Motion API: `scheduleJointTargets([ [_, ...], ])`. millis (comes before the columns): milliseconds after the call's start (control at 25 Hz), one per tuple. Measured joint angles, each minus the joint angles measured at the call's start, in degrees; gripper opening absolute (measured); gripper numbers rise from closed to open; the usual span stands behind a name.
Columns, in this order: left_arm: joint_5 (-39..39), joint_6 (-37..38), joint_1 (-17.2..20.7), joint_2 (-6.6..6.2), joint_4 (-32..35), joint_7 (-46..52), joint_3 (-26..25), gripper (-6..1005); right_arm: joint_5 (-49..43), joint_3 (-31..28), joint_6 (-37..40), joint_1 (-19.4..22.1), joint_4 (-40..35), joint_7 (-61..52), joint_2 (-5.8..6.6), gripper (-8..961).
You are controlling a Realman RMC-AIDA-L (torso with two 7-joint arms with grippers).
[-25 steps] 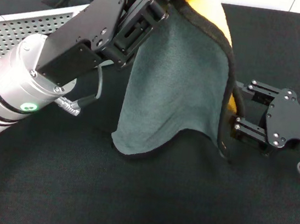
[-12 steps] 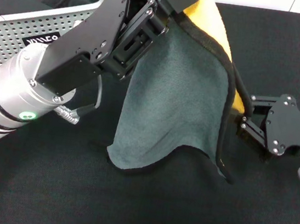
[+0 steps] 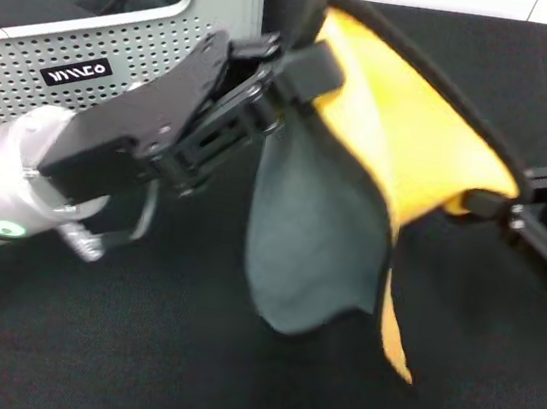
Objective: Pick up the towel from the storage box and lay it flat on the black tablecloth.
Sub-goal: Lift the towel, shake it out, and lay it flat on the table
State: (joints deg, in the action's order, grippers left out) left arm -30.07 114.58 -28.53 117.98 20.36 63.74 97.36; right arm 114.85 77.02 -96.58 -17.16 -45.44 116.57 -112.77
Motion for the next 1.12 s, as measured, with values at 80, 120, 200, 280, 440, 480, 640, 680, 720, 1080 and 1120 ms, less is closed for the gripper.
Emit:
scheduleJointTargets([
  [80,-1.71,0.28,0.95,-2.20,0.72,3.17,0.00,20,-0.43,-1.02,-0.37,2.44,-5.78,-4.37,0.57,2],
  [120,-2.16,0.40,1.62,-3.24,1.55,4.35,-0.01,20,-0.70,-1.49,-0.47,3.72,-8.77,-6.23,0.74,2],
  [200,-2.40,1.02,3.86,-5.18,3.88,6.30,-0.10,20,-1.95,-2.87,-1.31,6.54,-15.33,-10.20,0.83,2],
  [280,-2.26,1.50,6.52,-6.53,6.81,7.92,-0.94,20,-3.23,-4.65,-3.29,9.02,-21.15,-13.84,0.31,2],
  [440,-5.95,1.63,12.25,-7.62,14.13,12.62,-5.42,21,-3.86,-5.32,-5.62,14.39,-30.37,-18.46,-0.54,2],
  [480,-8.17,1.63,13.71,-7.70,16.64,14.16,-6.91,21,-3.87,-5.01,-5.85,16.15,-32.96,-19.24,-0.74,2],
  [640,-13.63,1.65,16.92,-7.18,22.02,16.10,-9.68,21,-3.96,-2.64,-6.30,21.51,-39.05,-20.08,-1.23,2],
  [680,-14.17,1.69,17.24,-7.11,22.45,16.41,-9.90,21,-4.06,-1.79,-6.34,22.97,-40.87,-20.60,-1.23,2],
  [720,-14.76,1.75,17.52,-7.06,22.79,16.83,-10.04,21,-4.14,-1.38,-6.38,23.61,-41.73,-21.02,-1.23,2],
  [1080,-15.92,2.20,21.23,-6.82,23.75,25.91,-10.21,20,-4.32,5.65,-6.94,27.31,-44.54,-24.07,-0.78,2],
  [1120,-15.77,2.20,21.98,-6.87,23.75,26.41,-10.26,20,-4.29,6.07,-7.08,27.68,-44.32,-23.91,-0.76,2],
])
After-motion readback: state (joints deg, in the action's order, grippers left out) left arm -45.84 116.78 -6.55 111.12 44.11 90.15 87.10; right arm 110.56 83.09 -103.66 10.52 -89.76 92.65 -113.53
